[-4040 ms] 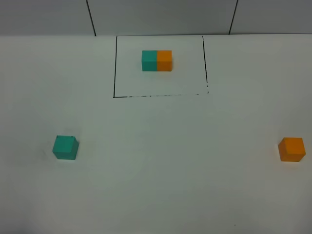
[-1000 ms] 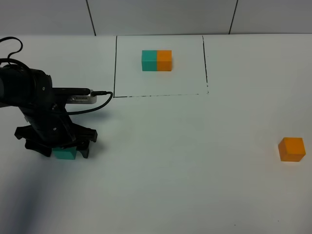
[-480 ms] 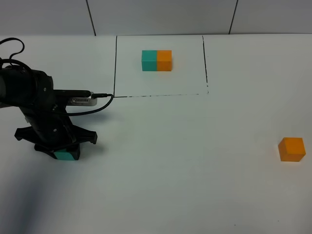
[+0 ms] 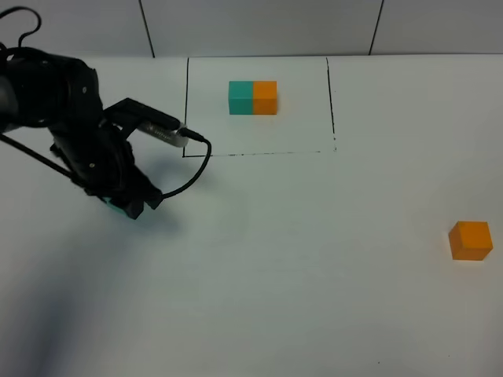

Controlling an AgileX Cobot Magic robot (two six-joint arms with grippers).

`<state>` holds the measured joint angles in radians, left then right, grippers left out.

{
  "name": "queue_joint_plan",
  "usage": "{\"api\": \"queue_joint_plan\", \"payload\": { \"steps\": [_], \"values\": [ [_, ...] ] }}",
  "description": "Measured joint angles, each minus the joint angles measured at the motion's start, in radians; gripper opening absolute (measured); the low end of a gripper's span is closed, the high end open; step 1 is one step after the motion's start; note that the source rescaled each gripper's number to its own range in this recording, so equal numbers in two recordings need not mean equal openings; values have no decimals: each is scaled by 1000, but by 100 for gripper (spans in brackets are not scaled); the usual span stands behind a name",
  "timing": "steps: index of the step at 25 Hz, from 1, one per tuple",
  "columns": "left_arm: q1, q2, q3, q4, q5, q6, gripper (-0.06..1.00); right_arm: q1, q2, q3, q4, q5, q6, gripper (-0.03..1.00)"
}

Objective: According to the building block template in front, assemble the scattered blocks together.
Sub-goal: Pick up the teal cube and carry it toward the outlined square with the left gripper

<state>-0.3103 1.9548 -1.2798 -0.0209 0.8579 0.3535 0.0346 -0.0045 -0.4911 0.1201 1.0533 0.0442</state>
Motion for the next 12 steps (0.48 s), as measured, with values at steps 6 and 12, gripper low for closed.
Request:
{"api": "queue_joint_plan", "payload": {
  "steps": [6,12],
  "values": [
    [-109,140,-253,3,169,257,1,0,0,0,0,0,0,89],
    [-234,273,-461,3,228,446,1,0,0,0,0,0,0,89]
  ]
}}
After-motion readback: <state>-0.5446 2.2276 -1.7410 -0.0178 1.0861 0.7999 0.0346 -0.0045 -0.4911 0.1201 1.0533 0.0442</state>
